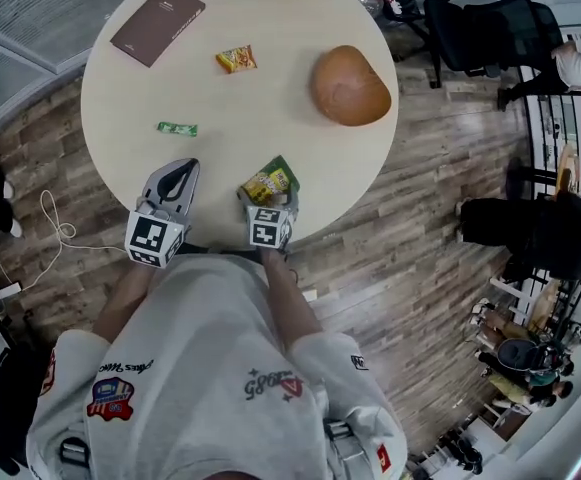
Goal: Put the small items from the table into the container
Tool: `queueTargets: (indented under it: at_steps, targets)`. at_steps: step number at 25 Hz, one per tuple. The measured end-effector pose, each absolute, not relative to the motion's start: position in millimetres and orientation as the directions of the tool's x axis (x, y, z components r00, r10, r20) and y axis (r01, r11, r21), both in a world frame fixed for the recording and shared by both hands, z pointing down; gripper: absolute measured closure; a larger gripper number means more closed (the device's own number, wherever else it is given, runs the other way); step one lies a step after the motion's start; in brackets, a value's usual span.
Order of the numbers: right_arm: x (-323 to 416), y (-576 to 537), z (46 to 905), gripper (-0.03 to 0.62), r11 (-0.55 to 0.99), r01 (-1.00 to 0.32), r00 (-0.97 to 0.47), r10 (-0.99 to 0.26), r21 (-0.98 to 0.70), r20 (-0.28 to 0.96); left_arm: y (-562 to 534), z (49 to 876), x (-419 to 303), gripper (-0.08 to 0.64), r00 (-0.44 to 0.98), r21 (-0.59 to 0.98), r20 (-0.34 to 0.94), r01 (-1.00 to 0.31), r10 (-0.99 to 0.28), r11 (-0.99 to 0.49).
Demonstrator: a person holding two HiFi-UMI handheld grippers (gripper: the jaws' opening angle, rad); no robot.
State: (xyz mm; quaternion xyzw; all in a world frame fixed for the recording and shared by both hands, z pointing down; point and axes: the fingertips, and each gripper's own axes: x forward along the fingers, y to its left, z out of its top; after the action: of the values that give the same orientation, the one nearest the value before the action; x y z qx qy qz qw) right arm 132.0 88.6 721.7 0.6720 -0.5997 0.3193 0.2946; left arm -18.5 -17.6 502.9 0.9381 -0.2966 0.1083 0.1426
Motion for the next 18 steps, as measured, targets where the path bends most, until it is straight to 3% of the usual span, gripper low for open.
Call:
queueTargets:
  at_steps: [7, 15, 18]
  targets:
    - [131, 90, 740, 0.088, -0.102, -0.994, 0.025, -0.576, -0.042, 0.817, -26, 520, -5, 0.555, 0.79, 0.225, 0.32, -0.6, -0.523, -0.768]
    - [124, 91, 733, 0.345, 0.002, -0.997, -0.069, -0.516, -0.079, 0.854, -36, 521, 16, 0.555, 0.79, 0.23, 0.316, -0.6, -0.525, -0.766]
    - [128, 77, 724, 0.363, 0.0, -0.993, -0.098, -0.554, -0.118, 0.827, -40, 522, 19, 0.555, 0.785, 0.225, 0.317, -0.608, -0.532, -0.762]
